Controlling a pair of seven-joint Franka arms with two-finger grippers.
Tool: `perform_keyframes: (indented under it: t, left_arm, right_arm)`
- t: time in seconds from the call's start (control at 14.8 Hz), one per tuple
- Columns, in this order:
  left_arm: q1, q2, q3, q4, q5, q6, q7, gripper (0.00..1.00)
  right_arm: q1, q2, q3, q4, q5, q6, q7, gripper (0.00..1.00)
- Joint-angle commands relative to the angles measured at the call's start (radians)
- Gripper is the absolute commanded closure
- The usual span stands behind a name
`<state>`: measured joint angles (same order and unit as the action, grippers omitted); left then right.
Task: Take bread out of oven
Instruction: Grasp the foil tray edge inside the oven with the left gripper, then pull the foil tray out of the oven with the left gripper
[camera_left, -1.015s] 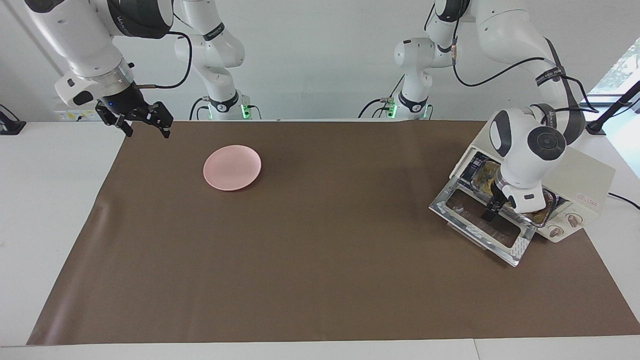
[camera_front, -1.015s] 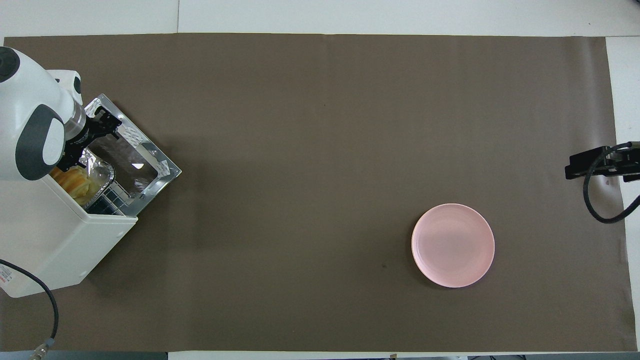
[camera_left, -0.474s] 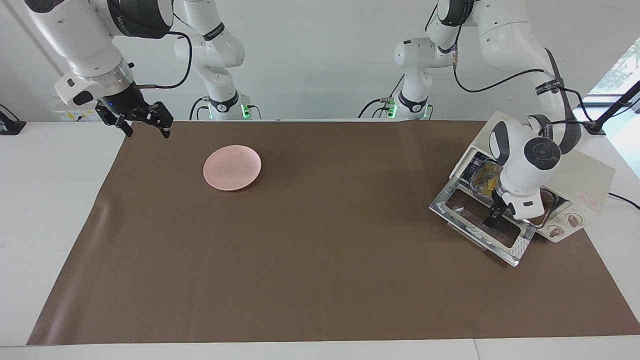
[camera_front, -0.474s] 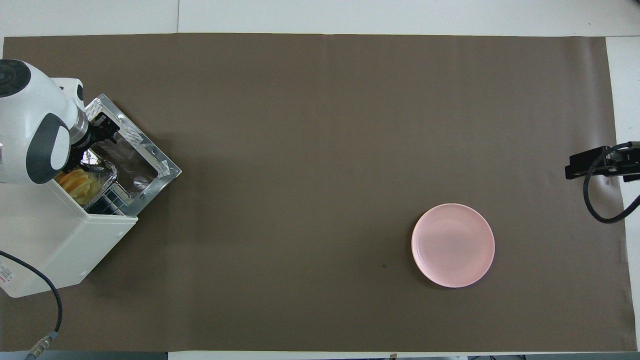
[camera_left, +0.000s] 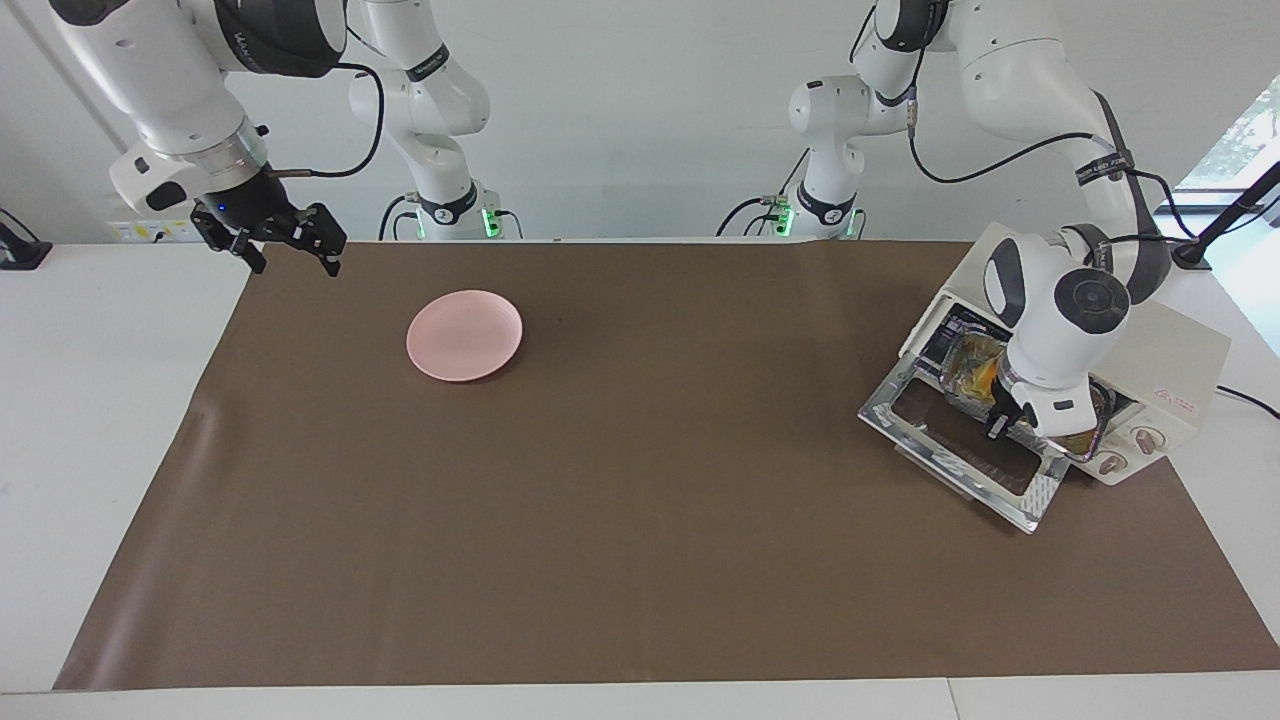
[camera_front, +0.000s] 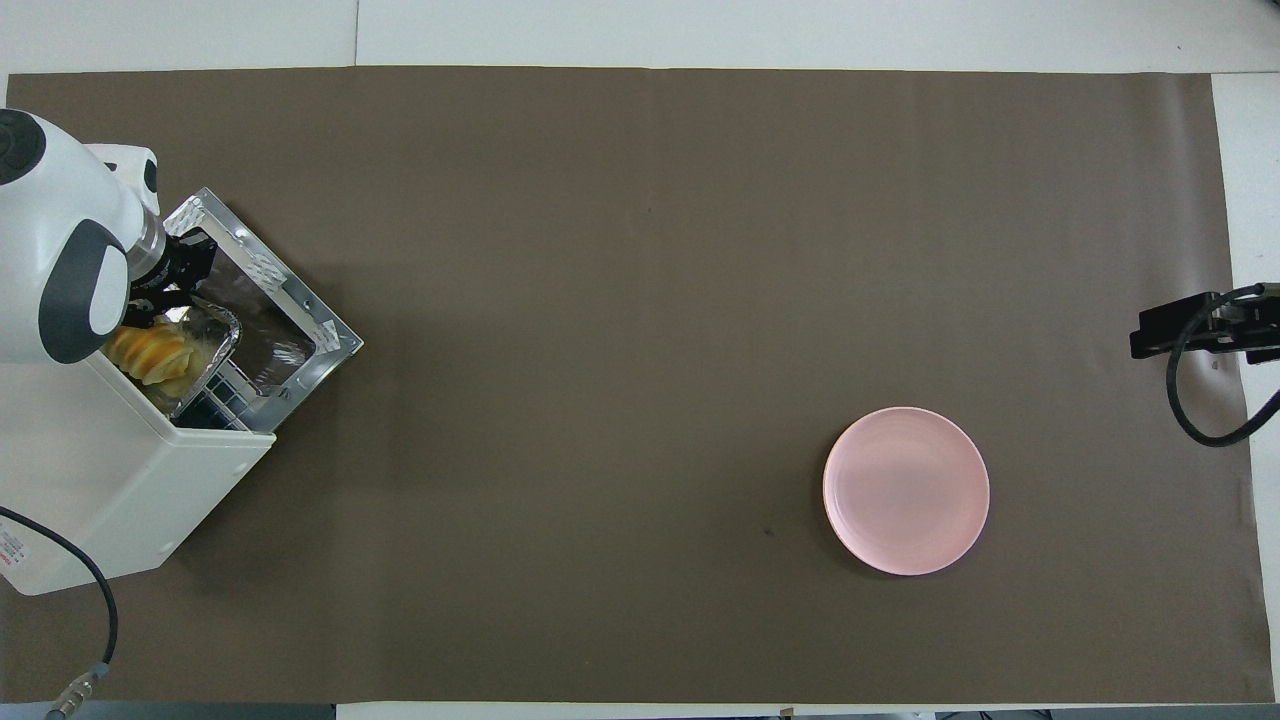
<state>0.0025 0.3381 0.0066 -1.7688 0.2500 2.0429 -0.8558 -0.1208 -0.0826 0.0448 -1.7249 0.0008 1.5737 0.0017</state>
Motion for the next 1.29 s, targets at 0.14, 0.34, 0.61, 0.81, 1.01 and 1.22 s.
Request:
perform_keyframes:
  t: [0.14, 0.34, 0.61, 0.81, 1.01, 1.22]
  left_arm:
    - [-0.07, 0.053, -0.008, 0.167, 0.006, -0.115, 0.017, 1.0]
    - [-0.177, 0.075, -0.008, 0.219, -0.052, -0.124, 0.006, 1.0]
    - [-0.303, 0.094, -0.008, 0.273, -0.132, -0.148, -0.026, 1.0]
    - [-0.384, 0.127, -0.005, 0.353, -0.192, -0.182, -0.098, 1.0]
    - [-0.466, 0.125, -0.005, 0.358, -0.201, -0.188, -0.15, 1.0]
    - [-0.501, 0.124, -0.01, 0.356, -0.186, -0.179, -0.143, 1.0]
  right_arm:
    - [-0.002, -0.005, 0.001, -0.002, -0.016, -0.008, -0.015, 0.0]
    - [-0.002, -0.005, 0.001, -0.002, -0.016, -0.008, -0.015, 0.0]
    - [0.0, -0.005, 0.001, -0.002, -0.016, -0.008, -0.015, 0.0]
    - [0.0, -0.005, 0.001, -0.002, -0.016, -0.008, -0.015, 0.0]
    - [0.0, -0.005, 0.001, -0.002, -0.016, -0.008, -0.015, 0.0]
    - [0.0, -0.005, 0.001, -0.002, -0.016, -0.008, -0.015, 0.0]
